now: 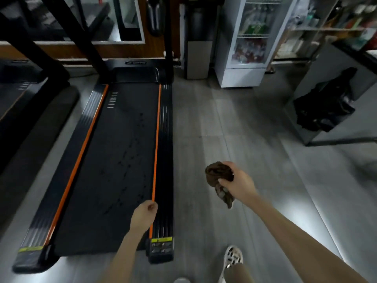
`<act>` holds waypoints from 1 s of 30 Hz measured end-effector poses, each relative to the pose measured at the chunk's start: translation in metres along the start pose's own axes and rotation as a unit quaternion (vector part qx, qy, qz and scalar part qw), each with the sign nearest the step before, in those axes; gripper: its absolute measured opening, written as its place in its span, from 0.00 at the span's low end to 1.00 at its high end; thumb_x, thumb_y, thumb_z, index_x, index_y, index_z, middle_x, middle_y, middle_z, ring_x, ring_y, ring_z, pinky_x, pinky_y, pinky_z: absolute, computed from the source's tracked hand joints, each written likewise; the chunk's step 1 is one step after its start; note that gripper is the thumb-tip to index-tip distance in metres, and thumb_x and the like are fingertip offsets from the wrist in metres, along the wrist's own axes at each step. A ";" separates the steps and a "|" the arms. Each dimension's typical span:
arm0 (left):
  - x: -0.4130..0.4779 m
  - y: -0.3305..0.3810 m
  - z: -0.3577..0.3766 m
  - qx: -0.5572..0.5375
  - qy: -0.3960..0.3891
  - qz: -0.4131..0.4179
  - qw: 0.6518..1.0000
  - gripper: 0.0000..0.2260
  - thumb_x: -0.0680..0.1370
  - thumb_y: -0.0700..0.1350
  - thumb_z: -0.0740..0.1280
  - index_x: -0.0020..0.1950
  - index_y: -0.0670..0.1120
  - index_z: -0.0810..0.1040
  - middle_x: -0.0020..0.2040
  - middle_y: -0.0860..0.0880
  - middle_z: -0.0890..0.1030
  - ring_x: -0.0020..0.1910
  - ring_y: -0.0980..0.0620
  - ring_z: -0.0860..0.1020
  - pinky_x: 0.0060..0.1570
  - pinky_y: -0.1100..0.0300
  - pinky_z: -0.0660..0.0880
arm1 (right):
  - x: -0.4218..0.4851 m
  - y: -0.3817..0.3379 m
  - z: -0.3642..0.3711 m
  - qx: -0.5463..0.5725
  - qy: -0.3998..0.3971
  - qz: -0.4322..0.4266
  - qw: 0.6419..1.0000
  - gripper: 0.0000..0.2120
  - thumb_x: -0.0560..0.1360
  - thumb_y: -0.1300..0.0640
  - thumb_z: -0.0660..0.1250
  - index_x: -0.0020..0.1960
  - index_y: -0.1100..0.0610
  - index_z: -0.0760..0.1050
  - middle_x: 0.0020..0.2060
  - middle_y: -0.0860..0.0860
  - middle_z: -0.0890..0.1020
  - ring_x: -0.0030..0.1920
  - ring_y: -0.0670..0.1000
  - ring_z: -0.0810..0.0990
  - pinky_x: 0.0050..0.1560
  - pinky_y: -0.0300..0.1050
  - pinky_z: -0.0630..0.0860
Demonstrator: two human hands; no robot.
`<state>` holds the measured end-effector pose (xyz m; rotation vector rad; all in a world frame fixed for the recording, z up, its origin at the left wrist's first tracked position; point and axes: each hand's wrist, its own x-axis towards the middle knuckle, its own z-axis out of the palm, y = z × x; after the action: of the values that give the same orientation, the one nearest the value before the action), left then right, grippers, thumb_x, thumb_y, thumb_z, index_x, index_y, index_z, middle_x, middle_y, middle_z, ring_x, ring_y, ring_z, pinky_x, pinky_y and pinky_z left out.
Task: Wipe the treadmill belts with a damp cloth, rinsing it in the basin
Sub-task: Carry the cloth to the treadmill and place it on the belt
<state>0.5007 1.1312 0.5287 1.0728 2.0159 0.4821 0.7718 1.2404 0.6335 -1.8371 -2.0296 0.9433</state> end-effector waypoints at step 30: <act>0.358 0.328 0.005 -0.192 0.347 -0.212 0.893 0.11 0.80 0.47 0.62 0.59 0.43 0.78 0.51 0.47 0.81 0.48 0.49 0.79 0.44 0.58 0.73 | 0.628 -0.082 -0.121 -0.113 -0.223 -0.353 0.902 0.27 0.72 0.54 0.70 0.69 0.50 0.66 0.58 0.52 0.80 0.58 0.55 0.77 0.56 0.48 0.74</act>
<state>0.5565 1.6114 0.5673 0.1899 2.5181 1.0787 0.6656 1.8765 0.6267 -0.8307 -2.8712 0.9752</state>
